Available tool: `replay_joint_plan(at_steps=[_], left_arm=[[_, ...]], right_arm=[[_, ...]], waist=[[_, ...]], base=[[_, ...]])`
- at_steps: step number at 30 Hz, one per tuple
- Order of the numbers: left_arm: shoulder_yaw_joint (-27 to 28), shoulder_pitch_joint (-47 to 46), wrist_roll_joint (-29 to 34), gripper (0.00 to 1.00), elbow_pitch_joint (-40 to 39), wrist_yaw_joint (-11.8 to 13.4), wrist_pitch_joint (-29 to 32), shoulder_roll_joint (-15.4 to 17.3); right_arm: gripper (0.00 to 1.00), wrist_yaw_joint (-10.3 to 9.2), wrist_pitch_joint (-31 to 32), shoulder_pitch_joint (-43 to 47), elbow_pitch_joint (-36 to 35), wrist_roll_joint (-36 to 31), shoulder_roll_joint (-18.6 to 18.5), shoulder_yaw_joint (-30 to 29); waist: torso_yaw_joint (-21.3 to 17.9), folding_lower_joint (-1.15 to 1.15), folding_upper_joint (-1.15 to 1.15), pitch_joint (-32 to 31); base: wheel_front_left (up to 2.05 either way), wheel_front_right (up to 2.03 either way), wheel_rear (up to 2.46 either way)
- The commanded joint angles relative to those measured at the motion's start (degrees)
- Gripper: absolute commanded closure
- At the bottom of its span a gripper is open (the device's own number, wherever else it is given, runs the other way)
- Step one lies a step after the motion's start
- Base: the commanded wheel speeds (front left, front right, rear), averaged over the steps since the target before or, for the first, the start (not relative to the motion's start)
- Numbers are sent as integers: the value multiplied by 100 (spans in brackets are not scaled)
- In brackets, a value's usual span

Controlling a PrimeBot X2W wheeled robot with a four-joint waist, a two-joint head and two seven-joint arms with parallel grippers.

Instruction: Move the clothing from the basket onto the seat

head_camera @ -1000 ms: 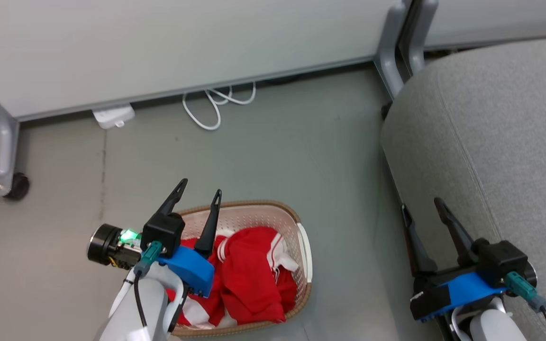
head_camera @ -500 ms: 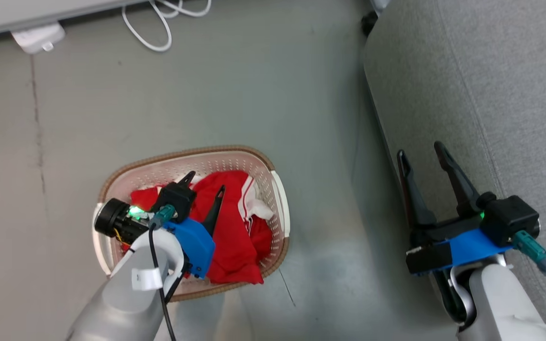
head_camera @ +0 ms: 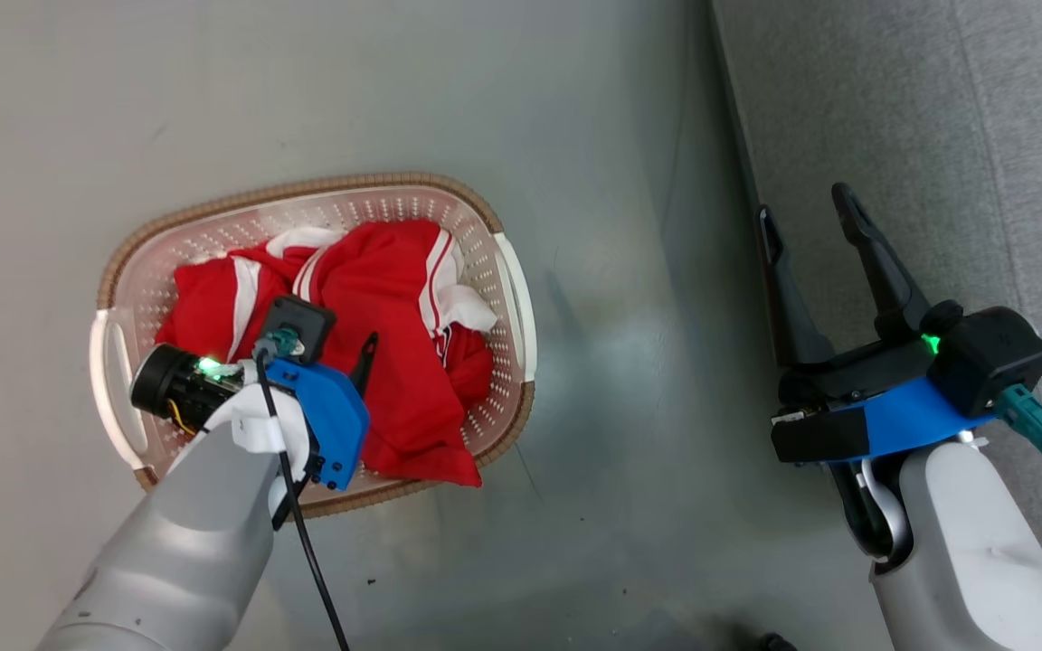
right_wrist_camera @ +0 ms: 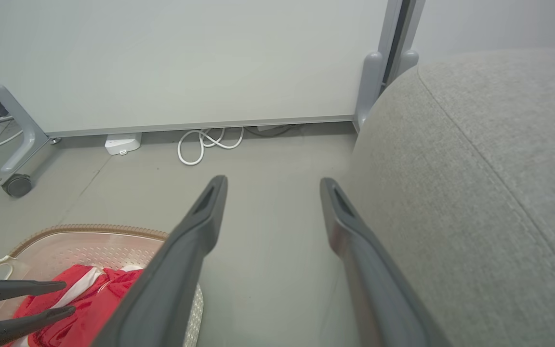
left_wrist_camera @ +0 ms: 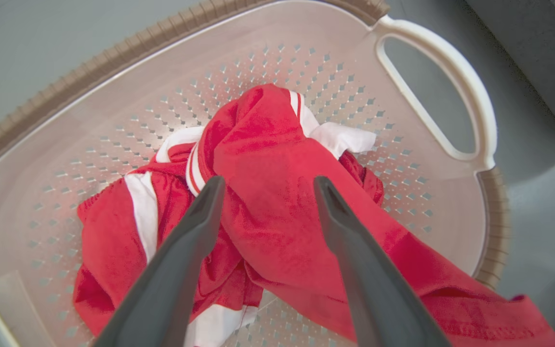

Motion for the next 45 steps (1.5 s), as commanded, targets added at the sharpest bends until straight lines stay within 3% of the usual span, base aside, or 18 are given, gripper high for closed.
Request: replay_joint_plan(at_steps=[1, 16, 30, 31, 32, 33, 45], left_arm=[[-62, -162, -100, 0, 42, -3, 76, 46], [-459, -694, -1145, 0, 385, -3, 1001, 190], [-809, -1130, -1606, 0, 356, -3, 962, 138], [-850, -1140, -1625, 51, 349, -3, 965, 142], [-909, -1149, -1631, 92, 330, -3, 954, 145], [-949, -1150, -1674, 100, 314, -3, 934, 145], [-1345, -968, -2263, 100, -8, -3, 853, 91]], right_arm=[[0, 3, -22, -119, -45, -43, -46, -6], [0, 3, -22, -398, -270, -52, -163, -20], [0, 3, -22, -475, -514, -89, -186, -37], [0, 3, -22, -479, -518, -92, -184, -33], [0, 3, -22, -481, -518, -94, -179, -26], [0, 3, -22, -479, -515, -92, -174, -23], [0, 3, -22, -470, -423, -47, -257, -70]], waist=[[-14, -1, 0, 248], [-18, -1, 0, 1141], [-59, -1, 0, 1692], [-55, -1, 0, 1702], [-52, -1, 0, 1709], [-49, -1, 0, 1709], [105, -1, 0, 1391]], base=[[0, 0, 0], [0, 0, 0], [0, 0, 0], [0, 0, 0], [0, 0, 0], [0, 0, 0], [0, 0, 0]])
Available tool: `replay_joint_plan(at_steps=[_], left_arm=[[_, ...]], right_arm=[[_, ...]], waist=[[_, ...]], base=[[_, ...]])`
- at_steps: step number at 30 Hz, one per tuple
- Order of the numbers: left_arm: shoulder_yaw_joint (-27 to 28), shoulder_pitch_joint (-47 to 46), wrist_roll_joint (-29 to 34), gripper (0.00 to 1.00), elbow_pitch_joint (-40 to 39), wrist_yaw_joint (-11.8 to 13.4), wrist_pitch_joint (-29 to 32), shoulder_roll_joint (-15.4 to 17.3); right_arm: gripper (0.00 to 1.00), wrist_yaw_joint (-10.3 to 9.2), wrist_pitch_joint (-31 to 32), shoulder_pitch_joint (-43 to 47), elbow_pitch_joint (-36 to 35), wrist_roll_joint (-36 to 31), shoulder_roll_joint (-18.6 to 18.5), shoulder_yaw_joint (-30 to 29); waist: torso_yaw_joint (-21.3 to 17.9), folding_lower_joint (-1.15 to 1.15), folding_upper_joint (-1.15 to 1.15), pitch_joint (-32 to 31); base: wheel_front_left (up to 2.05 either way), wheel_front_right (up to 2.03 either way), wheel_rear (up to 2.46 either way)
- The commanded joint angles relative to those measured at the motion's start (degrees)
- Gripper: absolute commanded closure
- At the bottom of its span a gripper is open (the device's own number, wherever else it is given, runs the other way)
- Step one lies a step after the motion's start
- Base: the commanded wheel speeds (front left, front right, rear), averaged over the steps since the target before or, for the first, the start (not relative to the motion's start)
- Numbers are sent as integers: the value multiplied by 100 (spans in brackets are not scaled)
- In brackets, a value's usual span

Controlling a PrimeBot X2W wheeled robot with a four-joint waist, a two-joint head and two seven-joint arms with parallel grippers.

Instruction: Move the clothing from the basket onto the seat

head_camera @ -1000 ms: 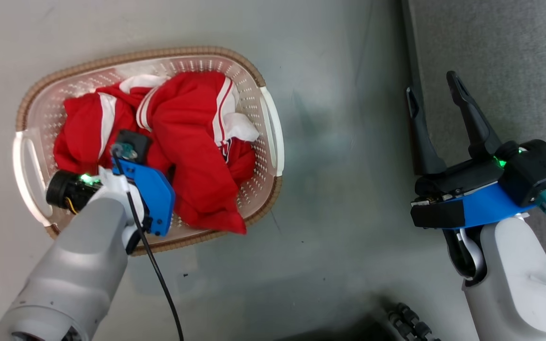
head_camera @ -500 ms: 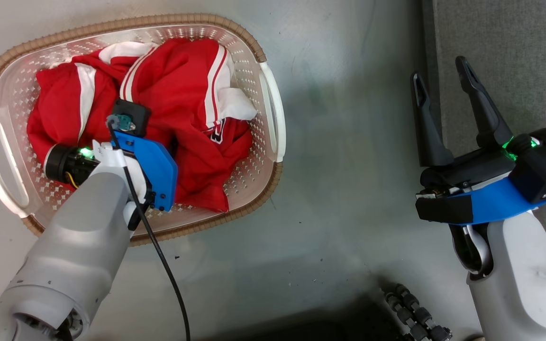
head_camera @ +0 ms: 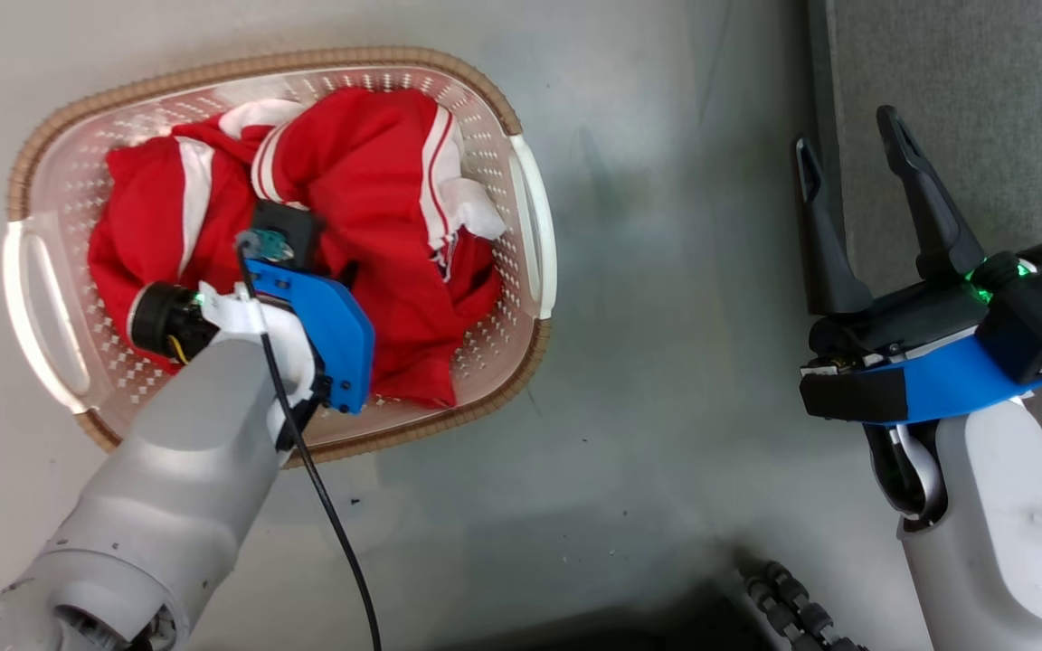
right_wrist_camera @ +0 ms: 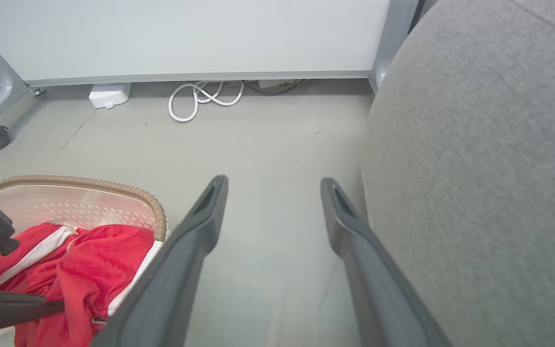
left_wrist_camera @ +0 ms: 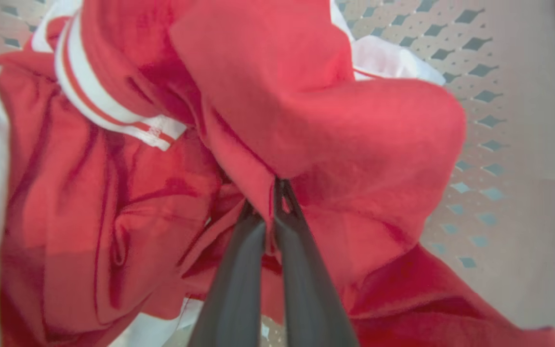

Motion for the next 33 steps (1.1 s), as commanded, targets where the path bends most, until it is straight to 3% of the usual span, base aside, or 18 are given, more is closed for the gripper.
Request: replay_joint_plan(at_steps=[1, 21, 29, 33], left_arm=[[-111, 25, -50, 100, -77, -3, -89, 5], [-1181, 572, -546, 100, -931, -3, -1316, -101], [-1211, 772, -611, 100, -1313, -3, -1495, -52], [-745, 864, -353, 100, -1813, -3, -1504, 41]], right_arm=[[0, 3, -22, -46, 16, 13, -44, -21], [0, 3, -22, 441, 360, 31, -149, -16], [0, 3, -22, 665, 489, 55, -143, -37], [0, 3, -22, 892, 561, 59, -147, -80]], waist=[[83, 0, 0, -126], [639, 0, 0, -1831], [764, 0, 0, -2499], [876, 0, 0, -2947]], base=[[0, 0, 0], [0, 0, 0], [0, 0, 0], [0, 0, 0]])
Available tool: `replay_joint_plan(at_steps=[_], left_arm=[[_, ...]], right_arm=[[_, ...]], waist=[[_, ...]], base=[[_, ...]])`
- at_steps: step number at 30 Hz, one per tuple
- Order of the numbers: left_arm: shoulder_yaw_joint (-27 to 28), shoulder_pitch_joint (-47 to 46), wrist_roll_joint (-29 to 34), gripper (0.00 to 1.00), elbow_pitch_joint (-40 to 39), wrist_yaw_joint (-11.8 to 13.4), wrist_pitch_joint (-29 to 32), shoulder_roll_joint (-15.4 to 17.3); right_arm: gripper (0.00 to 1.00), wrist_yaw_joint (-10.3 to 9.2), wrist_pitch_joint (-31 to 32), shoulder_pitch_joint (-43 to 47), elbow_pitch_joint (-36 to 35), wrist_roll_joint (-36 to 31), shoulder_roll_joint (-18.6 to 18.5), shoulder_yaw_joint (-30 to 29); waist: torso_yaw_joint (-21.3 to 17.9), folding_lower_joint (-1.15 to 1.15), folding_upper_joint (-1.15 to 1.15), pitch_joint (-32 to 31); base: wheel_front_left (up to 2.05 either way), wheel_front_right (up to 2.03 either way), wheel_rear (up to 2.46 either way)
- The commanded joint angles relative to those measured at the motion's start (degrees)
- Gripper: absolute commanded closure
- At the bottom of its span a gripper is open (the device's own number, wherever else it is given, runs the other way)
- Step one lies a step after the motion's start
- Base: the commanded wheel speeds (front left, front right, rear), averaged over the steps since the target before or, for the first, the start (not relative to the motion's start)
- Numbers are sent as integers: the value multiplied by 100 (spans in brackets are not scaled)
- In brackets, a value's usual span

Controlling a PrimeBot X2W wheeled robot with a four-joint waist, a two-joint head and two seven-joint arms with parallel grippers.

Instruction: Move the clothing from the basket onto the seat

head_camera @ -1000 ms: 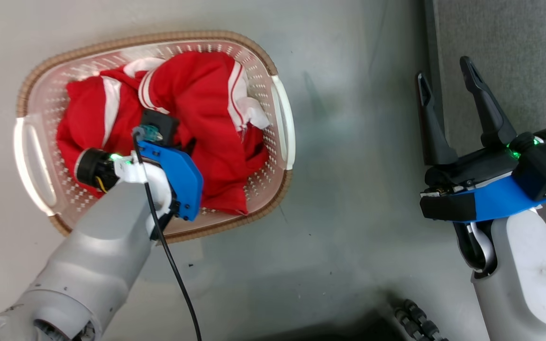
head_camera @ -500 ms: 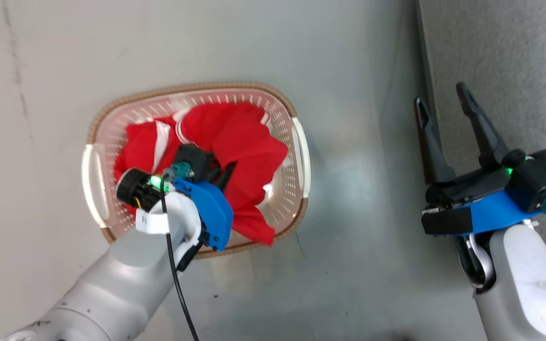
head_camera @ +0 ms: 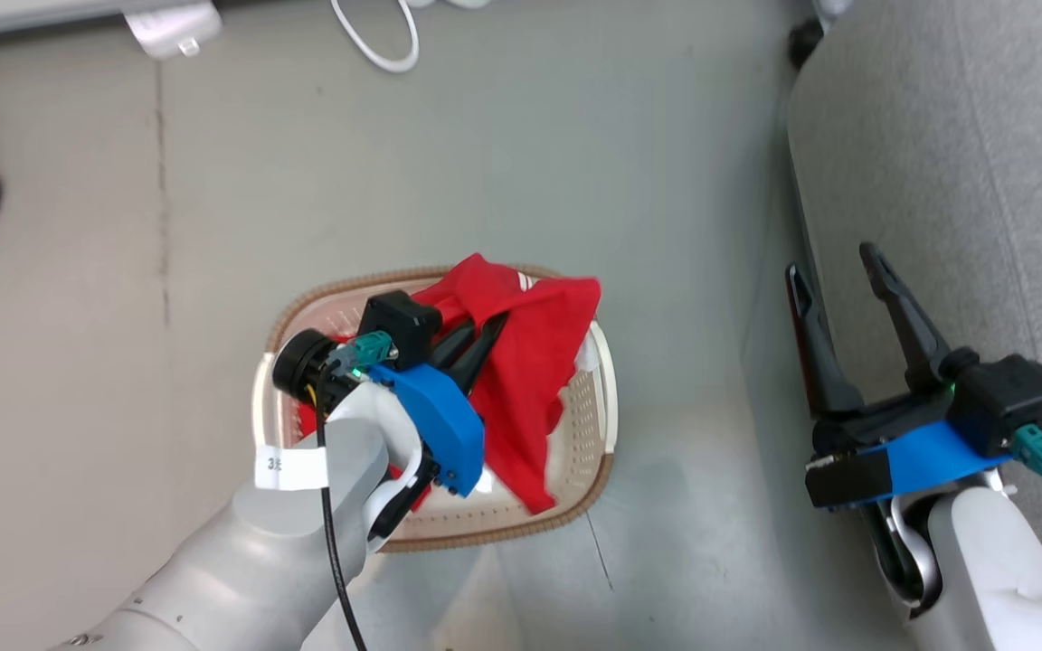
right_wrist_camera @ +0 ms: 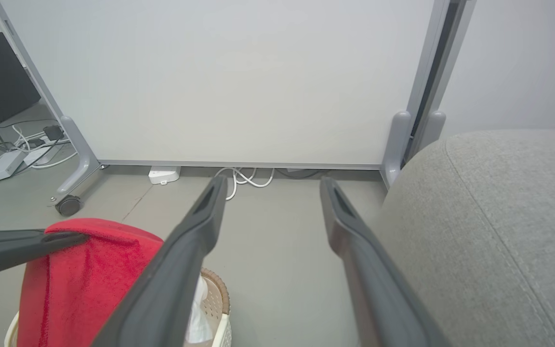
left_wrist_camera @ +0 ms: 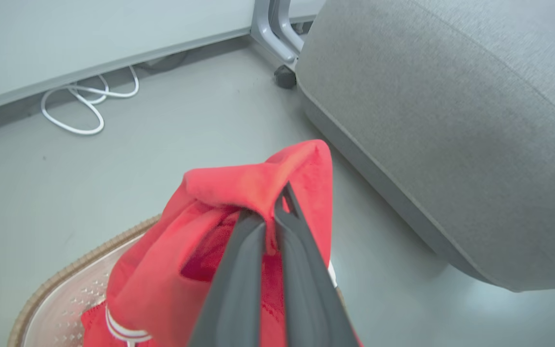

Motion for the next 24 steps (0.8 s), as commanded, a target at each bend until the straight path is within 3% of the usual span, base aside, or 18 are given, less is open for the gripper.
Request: replay_joint_plan(at_steps=[1, 15, 24], left_arm=[[268, 141, 181, 100, -220, -3, -29, 67], [1631, 563, 1411, 100, -1351, -3, -32, 2], [2155, 609, 2001, 100, -1903, -3, -32, -156]], right_arm=[[0, 3, -22, 136, 34, 15, -27, -22], [0, 3, -22, 721, 189, 3, 87, -92], [0, 3, -22, 1049, 274, -5, 168, -126]], waist=[[140, 1, 0, -398], [311, 1, 0, -1415], [396, 1, 0, -1942]], base=[[0, 0, 0], [0, 0, 0], [0, 0, 0]])
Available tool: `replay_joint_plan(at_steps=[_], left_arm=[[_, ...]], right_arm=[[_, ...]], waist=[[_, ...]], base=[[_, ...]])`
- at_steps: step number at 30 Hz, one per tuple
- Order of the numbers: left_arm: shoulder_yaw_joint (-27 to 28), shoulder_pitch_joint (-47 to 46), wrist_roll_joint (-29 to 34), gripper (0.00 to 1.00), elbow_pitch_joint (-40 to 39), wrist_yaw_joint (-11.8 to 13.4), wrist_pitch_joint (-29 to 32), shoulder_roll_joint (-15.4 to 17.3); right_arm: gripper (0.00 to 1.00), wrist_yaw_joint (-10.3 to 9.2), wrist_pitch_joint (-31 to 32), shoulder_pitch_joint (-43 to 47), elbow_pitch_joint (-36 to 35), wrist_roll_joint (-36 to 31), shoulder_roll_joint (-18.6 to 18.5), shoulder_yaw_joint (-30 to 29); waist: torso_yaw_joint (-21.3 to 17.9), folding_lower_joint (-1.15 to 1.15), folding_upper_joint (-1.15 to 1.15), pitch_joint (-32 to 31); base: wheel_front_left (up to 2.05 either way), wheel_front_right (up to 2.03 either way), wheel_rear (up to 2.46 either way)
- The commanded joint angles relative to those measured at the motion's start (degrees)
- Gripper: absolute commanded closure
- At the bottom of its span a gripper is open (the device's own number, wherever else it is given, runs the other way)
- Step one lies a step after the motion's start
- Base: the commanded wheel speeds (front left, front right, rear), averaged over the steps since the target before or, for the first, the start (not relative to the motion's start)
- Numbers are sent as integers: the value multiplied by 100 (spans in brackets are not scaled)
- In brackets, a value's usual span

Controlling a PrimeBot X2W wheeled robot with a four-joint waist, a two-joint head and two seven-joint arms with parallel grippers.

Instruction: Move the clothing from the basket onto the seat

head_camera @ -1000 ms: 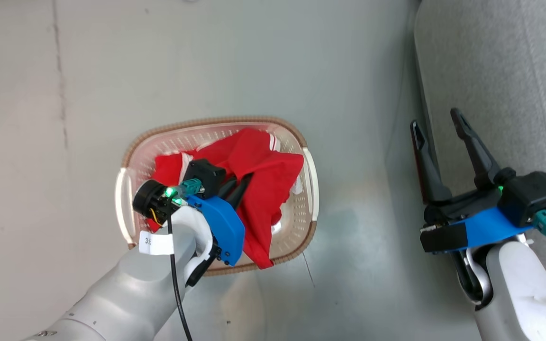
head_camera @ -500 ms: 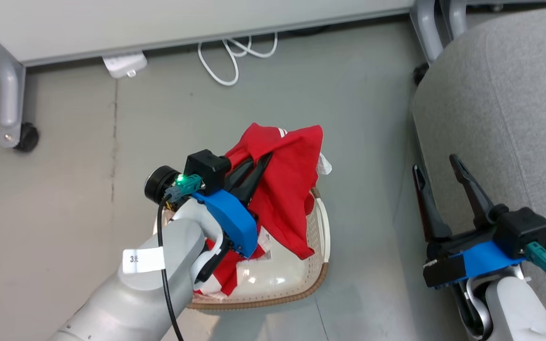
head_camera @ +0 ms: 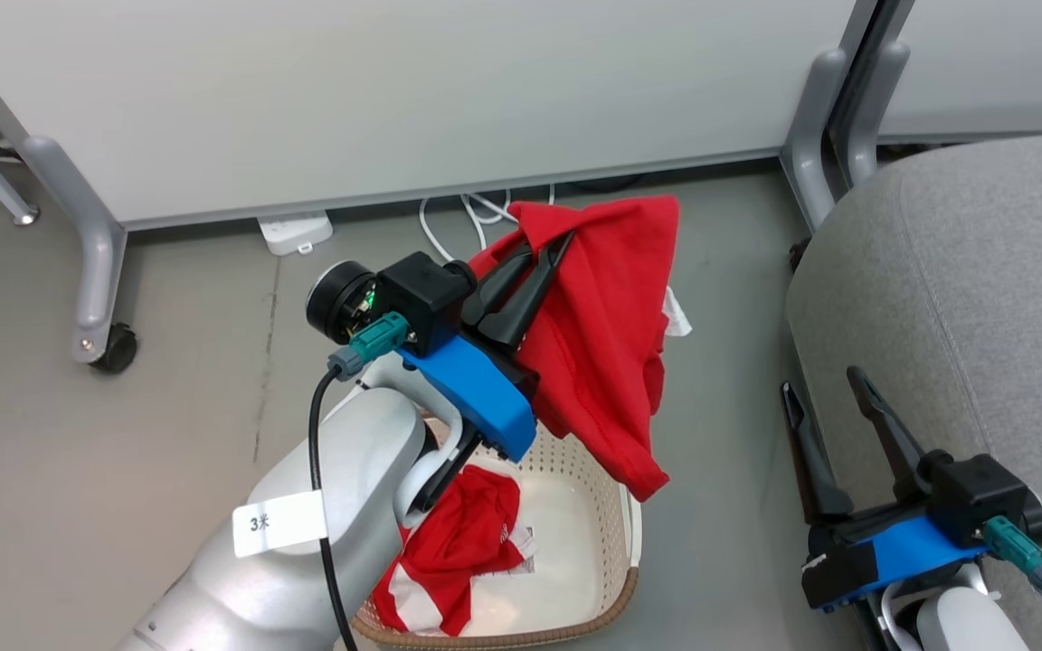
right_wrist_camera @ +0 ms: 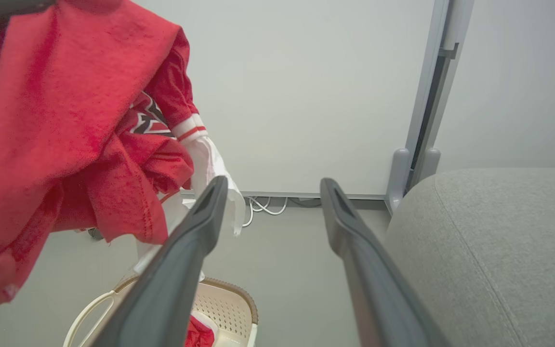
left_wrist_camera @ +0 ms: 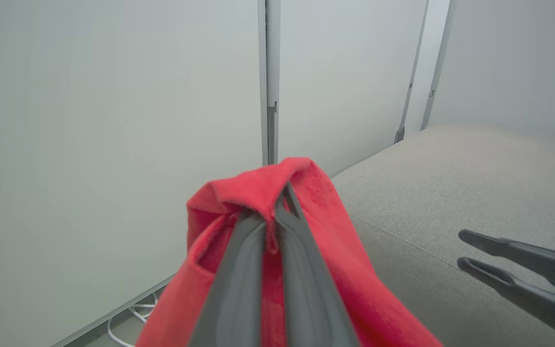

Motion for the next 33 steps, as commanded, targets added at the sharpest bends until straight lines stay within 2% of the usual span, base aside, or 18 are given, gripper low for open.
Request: replay_joint_plan(at_steps=[1, 7, 19, 33], left_arm=[[70, 32, 75, 100, -70, -3, -29, -9], [124, 100, 235, 100, -216, -3, -29, -43], [69, 148, 285, 100, -191, -4, -29, -9], [39, 151, 386, 100, -85, -4, -29, -68]], right_arm=[[0, 3, -22, 118, 26, -6, 32, -6], [0, 3, -22, 311, 47, -29, 103, 7], [0, 3, -22, 246, -94, -53, 69, 207], [0, 3, -21, -432, -446, -26, 38, 1221]], waist=[[39, 1, 0, -167], [53, 1, 0, -437], [73, 1, 0, -522], [95, 1, 0, -448]], base=[[0, 0, 0], [0, 0, 0], [0, 0, 0], [0, 0, 0]])
